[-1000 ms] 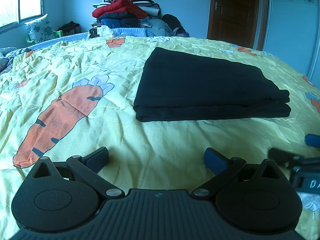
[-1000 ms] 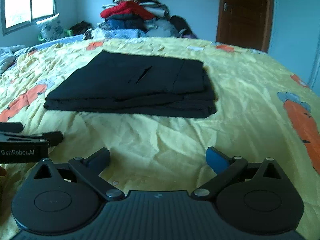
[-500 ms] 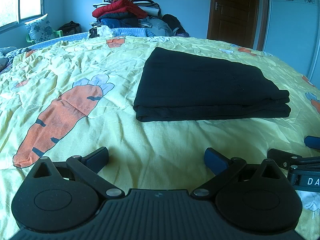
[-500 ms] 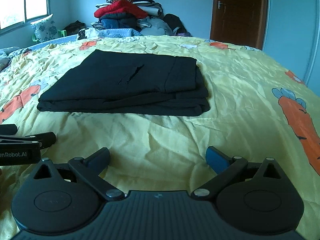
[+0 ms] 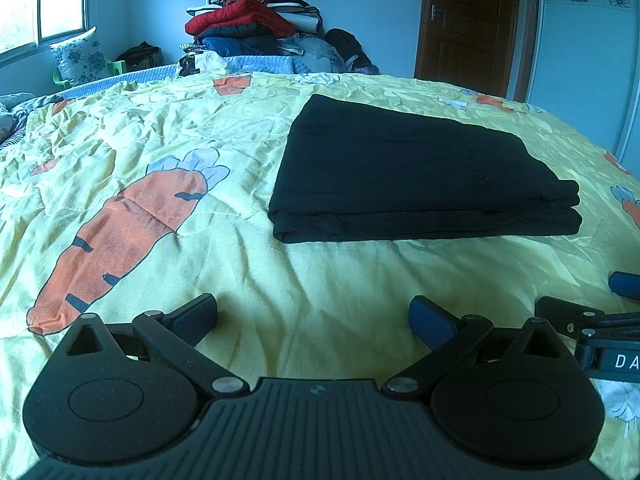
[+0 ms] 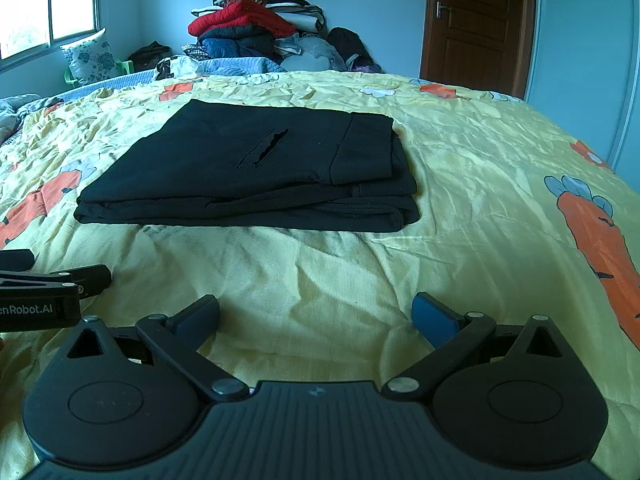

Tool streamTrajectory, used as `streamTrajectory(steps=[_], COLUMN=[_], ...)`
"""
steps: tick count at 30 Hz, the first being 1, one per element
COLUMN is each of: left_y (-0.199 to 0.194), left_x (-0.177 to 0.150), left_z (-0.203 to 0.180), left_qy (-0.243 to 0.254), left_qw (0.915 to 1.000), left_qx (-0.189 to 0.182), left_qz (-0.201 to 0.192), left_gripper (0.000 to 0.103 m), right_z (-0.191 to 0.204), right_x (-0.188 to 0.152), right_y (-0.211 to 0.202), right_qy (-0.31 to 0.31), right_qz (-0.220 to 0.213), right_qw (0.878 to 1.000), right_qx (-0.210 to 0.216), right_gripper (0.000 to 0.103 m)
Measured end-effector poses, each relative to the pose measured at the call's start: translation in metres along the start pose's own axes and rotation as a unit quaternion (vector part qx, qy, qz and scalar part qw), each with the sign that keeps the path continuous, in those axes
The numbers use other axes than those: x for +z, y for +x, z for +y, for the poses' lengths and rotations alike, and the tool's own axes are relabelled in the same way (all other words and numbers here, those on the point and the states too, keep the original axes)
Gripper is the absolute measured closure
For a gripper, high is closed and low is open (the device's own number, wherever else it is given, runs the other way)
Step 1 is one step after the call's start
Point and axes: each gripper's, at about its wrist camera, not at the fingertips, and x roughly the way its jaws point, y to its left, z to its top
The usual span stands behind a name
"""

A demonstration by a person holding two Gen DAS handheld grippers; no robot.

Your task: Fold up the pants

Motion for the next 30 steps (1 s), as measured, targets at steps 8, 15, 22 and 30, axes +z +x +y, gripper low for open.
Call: streamTrajectory(steps=[8,15,22,30], left_y=[-0.0009,-0.0010,-0.0011,-0.0013], left_x=[-0.0013,-0.0012,-0.0011,-0.0014], left_z=[0.0000,-0.0001,0.0003,0.0004], left_qy=[0.003,0.003,0.003,0.002], left_qw=[1.0000,1.0000,1.0000,1.0000], left_qx=[-0.001,0.000,-0.001,0.001], left_qz=[-0.001,0.000,-0.001,-0.001], left_gripper=[0.000,0.000,0.000,0.000], right_z=[-0.0035,-0.0021,-0.0018,-0.0019], right_x=[0.0008,0.0009,0.0008,0.0008], right_y=[0.0018,0.0025,0.0024,0.0025], right_qy=[0.011,0.007,0.007,0.008], right_qz=[-0.002,0.000,0.000,0.000], right_qw=[1.000,1.000,1.000,1.000], right_qx=[-0.015,-0.017,-0.017,-0.017], right_gripper=[0.000,0.000,0.000,0.000])
